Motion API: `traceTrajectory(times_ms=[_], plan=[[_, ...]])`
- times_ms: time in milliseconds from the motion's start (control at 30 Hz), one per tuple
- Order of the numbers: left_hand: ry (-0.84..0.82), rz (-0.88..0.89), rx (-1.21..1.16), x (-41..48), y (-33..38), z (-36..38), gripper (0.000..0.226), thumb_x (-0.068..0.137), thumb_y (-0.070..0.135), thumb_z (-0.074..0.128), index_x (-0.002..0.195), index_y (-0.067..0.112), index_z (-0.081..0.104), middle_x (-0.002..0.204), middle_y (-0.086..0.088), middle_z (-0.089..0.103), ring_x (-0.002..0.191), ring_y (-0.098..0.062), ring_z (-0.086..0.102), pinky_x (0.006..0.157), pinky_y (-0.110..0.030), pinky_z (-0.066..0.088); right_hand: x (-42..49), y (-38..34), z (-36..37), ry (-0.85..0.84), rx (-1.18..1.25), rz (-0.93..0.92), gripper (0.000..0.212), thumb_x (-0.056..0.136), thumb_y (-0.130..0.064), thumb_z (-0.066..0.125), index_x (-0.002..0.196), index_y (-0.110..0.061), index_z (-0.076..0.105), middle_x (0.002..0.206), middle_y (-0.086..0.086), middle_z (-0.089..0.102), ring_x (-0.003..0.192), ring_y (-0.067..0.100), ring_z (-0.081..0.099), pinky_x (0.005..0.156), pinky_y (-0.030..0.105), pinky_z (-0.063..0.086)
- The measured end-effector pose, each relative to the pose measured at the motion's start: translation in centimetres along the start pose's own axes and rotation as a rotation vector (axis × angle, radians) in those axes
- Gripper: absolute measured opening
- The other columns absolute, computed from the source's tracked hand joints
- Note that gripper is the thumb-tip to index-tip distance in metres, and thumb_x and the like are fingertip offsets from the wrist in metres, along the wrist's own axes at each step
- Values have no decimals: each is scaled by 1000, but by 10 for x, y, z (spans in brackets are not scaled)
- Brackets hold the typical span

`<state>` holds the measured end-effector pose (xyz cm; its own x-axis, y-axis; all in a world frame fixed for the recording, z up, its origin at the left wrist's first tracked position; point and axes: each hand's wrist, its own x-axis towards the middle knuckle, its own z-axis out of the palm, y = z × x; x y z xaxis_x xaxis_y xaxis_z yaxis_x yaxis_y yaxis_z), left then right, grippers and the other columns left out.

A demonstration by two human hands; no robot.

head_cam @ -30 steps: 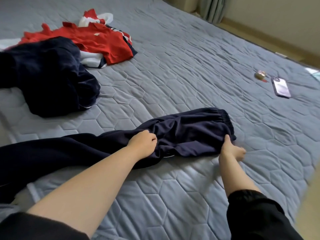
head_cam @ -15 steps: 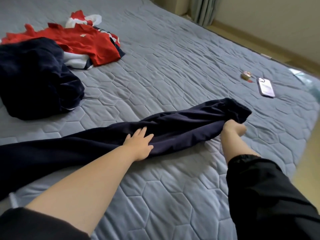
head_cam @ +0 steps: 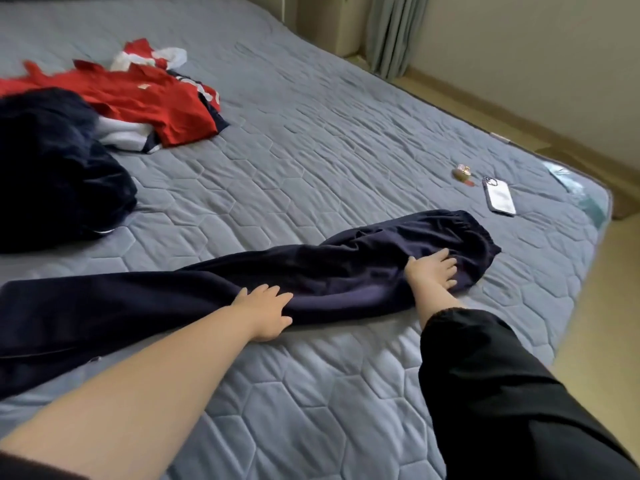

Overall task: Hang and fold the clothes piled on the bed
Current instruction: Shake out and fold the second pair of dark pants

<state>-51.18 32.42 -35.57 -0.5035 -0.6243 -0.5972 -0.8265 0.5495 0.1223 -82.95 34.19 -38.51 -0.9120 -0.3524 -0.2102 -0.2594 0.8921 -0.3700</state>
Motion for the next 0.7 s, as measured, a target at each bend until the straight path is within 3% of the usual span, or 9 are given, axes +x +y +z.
traceTrajectory(times_ms=[233,500,700], plan=[[104,-136,233,-14,-54,10,67,95,29,43,152,27,9,161,-3,5,148,-23,0,116,-52,6,-81,-31,55,-159,-181,-271,67,95,-34,39,151,-10,11,159,11,7,146,25,4,113,56,8],[251,-355,89,-42,-120,31,77,91,28,49,153,28,2,160,-1,3,147,-22,-4,116,-54,6,-177,-83,96,-212,-117,-609,67,95,-28,40,151,-5,12,160,14,5,147,27,2,117,49,8],[302,-568,-137,-69,-190,58,88,87,47,57,153,28,2,161,1,2,147,-22,-2,116,-54,8,-251,-130,131,-269,-169,-1063,61,94,-33,42,148,-10,25,159,14,8,147,27,0,116,50,1]])
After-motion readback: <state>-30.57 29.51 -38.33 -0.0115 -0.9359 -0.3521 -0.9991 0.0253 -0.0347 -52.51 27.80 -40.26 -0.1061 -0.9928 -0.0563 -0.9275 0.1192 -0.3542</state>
